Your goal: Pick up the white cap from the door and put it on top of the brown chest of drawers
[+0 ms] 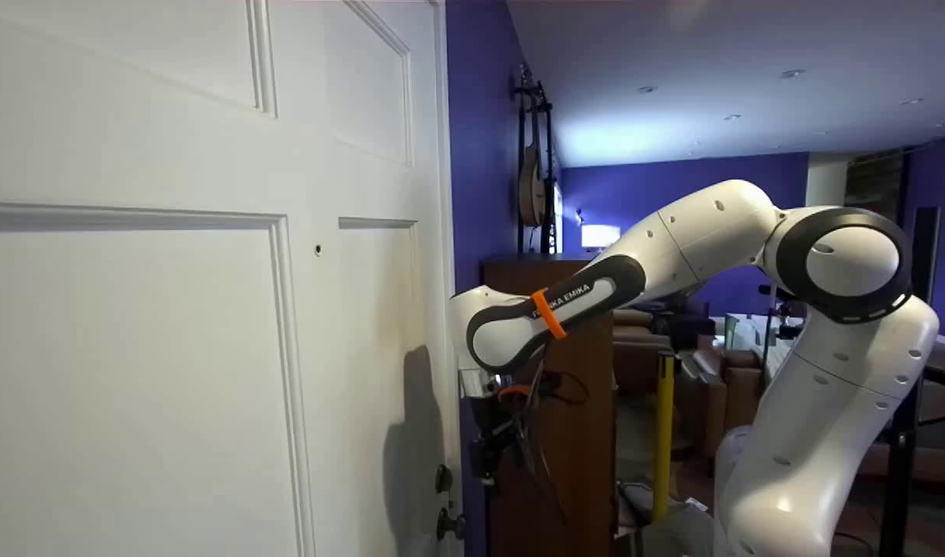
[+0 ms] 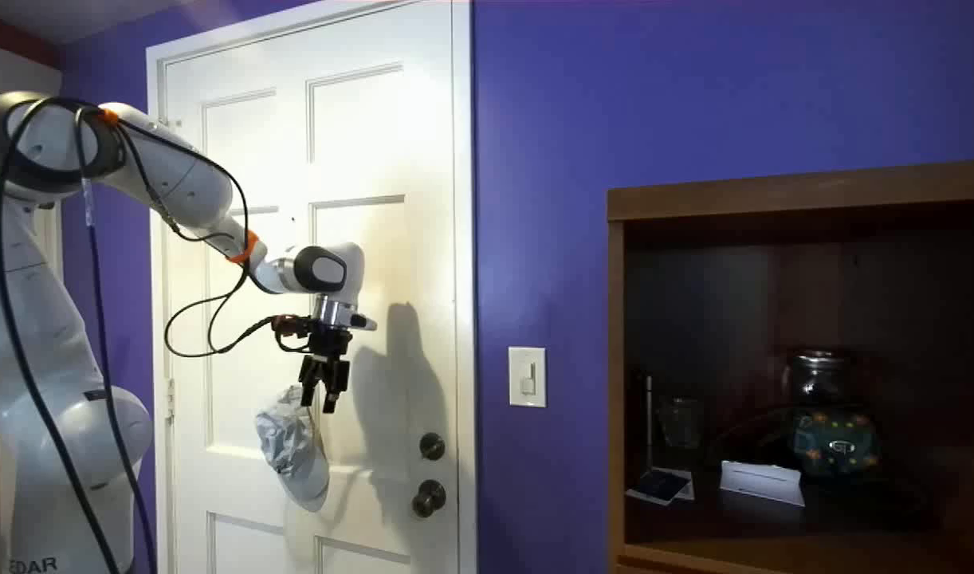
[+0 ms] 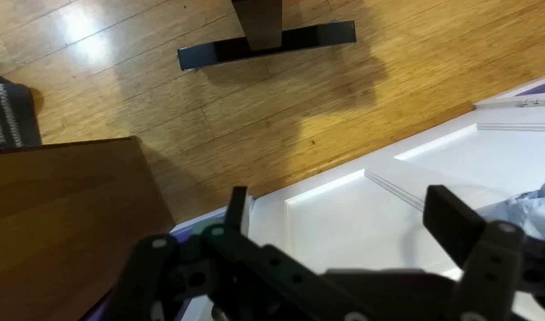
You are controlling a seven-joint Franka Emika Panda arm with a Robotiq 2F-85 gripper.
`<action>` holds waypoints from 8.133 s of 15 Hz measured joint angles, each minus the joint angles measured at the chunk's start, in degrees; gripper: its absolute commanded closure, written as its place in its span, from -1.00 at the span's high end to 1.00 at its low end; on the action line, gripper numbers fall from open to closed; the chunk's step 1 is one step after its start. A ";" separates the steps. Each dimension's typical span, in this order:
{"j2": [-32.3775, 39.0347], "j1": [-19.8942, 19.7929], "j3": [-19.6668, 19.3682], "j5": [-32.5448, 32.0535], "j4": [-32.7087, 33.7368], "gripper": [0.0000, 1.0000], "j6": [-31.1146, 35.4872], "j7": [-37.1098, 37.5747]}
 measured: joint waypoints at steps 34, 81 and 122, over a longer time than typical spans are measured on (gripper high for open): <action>4.67 20.92 -10.86 41.21 -16.56 1.00 38.57 -64.67; 16.59 13.44 2.79 67.58 -3.20 -0.98 33.36 -93.45; -10.47 11.24 4.66 66.59 -13.66 -0.98 43.02 -80.11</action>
